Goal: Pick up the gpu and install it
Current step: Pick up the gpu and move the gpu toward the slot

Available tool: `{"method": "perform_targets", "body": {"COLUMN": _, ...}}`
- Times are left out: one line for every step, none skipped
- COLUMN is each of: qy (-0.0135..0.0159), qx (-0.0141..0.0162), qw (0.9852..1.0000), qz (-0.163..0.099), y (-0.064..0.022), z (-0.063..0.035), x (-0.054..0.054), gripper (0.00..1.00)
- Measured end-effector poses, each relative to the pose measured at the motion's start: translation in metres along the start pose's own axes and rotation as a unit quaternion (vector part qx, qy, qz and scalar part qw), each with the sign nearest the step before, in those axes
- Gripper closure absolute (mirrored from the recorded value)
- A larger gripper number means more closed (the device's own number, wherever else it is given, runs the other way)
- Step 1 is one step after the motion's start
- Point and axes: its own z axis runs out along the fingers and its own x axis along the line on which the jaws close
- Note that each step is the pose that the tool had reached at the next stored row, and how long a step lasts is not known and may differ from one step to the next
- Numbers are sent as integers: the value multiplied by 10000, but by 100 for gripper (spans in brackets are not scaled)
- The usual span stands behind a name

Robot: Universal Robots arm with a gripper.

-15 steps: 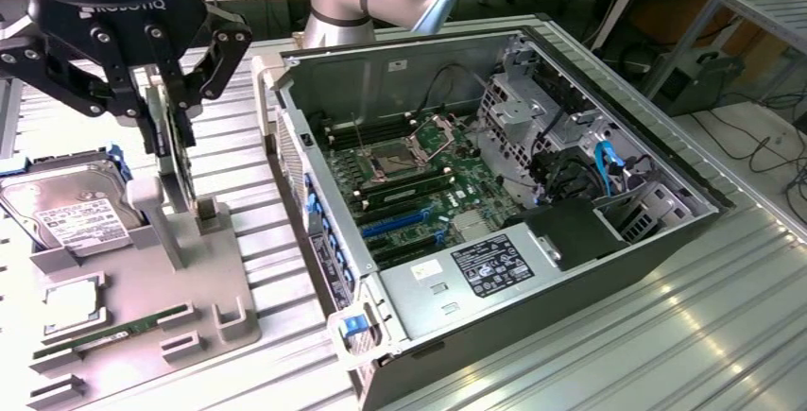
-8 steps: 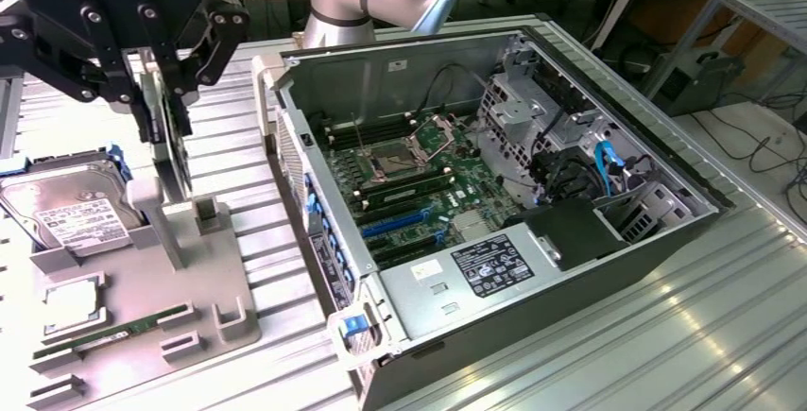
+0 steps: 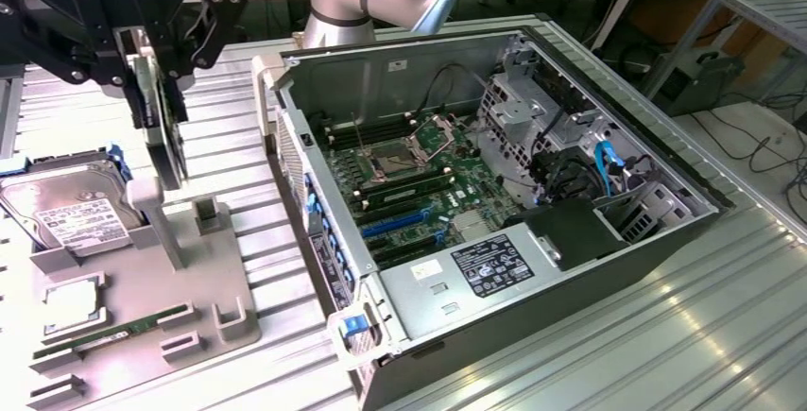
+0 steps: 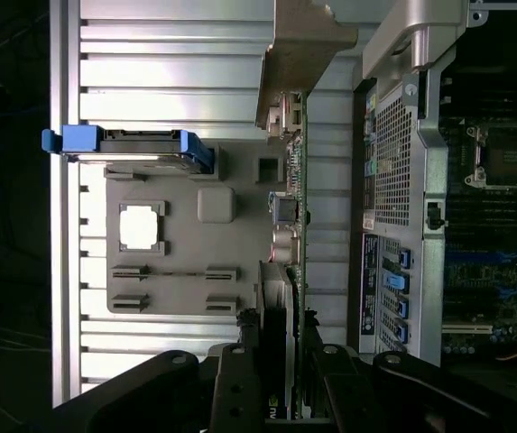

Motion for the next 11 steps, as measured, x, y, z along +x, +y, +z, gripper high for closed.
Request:
{"method": "perform_targets", "body": {"qy": 0, "qx": 0, "qw": 10000, "qz": 0, "y": 0, "z": -3, "x": 0, "gripper": 73}}
{"method": "perform_targets", "body": {"qy": 0, "qx": 0, "qw": 10000, "qz": 0, "y": 0, "z": -2, "x": 0, "gripper": 73}}
{"method": "perform_targets", "body": {"qy": 0, "qx": 0, "qw": 10000, "qz": 0, "y": 0, "z": -3, "x": 0, "gripper": 73}}
{"method": "perform_targets", "body": {"qy": 0, "qx": 0, "qw": 10000, "qz": 0, "y": 0, "z": -3, "x": 0, "gripper": 73}}
{"method": "perform_targets", "body": {"qy": 0, "qx": 0, "qw": 10000, "qz": 0, "y": 0, "z": -3, "x": 0, "gripper": 73}}
{"method": "perform_targets", "body": {"qy": 0, "qx": 0, "qw": 10000, "qz": 0, "y": 0, "z": -3, "x": -1, "gripper": 73}}
{"method": "perform_targets", "body": {"qy": 1, "qx": 0, "qw": 10000, "qz": 0, "y": 0, "z": -4, "x": -4, "gripper": 73}}
{"method": "perform_targets", "body": {"qy": 1, "qx": 1, "qw": 10000, "qz": -1, "y": 0, "z": -4, "x": -10, "gripper": 73}}
{"method": "perform_targets", "body": {"qy": 0, "qx": 0, "qw": 10000, "qz": -1, "y": 0, "z": -3, "x": -16, "gripper": 73}}
{"method": "perform_targets", "body": {"qy": 0, "qx": 0, "qw": 10000, "qz": 0, "y": 0, "z": -3, "x": -21, "gripper": 73}}
{"method": "perform_targets", "body": {"qy": 0, "qx": 0, "qw": 10000, "qz": 0, "y": -1, "z": -3, "x": -28, "gripper": 73}}
